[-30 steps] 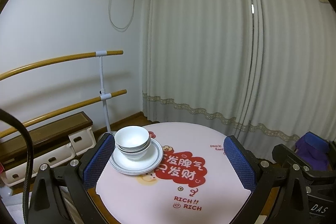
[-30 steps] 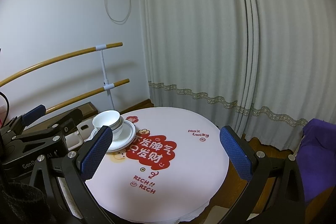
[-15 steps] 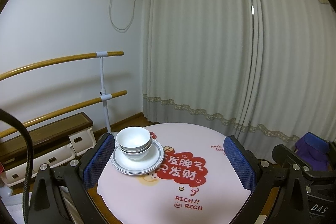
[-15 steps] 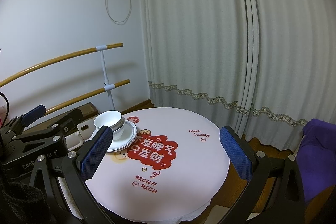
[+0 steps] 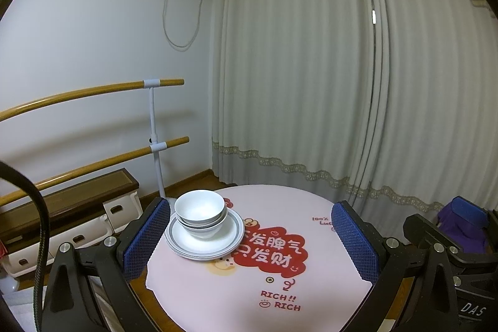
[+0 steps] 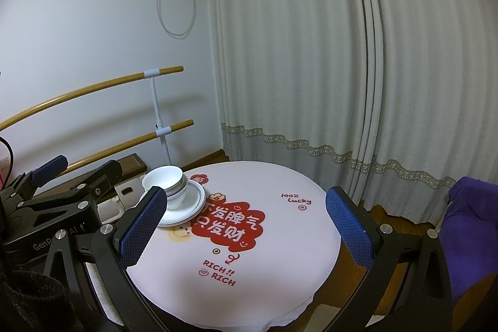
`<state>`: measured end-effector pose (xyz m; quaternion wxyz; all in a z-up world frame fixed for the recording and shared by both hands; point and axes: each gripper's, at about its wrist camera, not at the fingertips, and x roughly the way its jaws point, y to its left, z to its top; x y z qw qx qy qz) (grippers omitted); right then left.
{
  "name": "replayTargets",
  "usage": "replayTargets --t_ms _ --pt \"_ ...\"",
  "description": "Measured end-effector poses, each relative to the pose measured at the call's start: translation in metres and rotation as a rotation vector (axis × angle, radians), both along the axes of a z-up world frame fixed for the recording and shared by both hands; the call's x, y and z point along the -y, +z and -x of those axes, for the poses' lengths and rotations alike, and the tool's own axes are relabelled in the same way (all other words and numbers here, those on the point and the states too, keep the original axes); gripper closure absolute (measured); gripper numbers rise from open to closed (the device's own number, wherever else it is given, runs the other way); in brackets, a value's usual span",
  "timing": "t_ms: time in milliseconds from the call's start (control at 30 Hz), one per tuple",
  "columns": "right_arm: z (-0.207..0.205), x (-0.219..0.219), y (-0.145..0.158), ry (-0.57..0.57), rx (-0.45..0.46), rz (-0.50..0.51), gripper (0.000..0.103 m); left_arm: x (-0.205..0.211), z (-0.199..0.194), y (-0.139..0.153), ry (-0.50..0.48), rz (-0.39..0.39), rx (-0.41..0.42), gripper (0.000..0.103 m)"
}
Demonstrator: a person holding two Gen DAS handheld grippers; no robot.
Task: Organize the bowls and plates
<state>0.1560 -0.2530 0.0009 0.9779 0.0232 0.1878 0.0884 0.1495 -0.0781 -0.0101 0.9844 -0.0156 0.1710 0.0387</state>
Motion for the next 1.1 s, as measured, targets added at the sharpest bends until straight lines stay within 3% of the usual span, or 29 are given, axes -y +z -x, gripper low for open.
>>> replayTargets --t_ms 1100 --pt "0.0047 -0.0072 0.0015 -0.001 0.006 -0.003 0.0 0.0051 0.0058 -0.0078 0.005 -0.01 0.032 0.001"
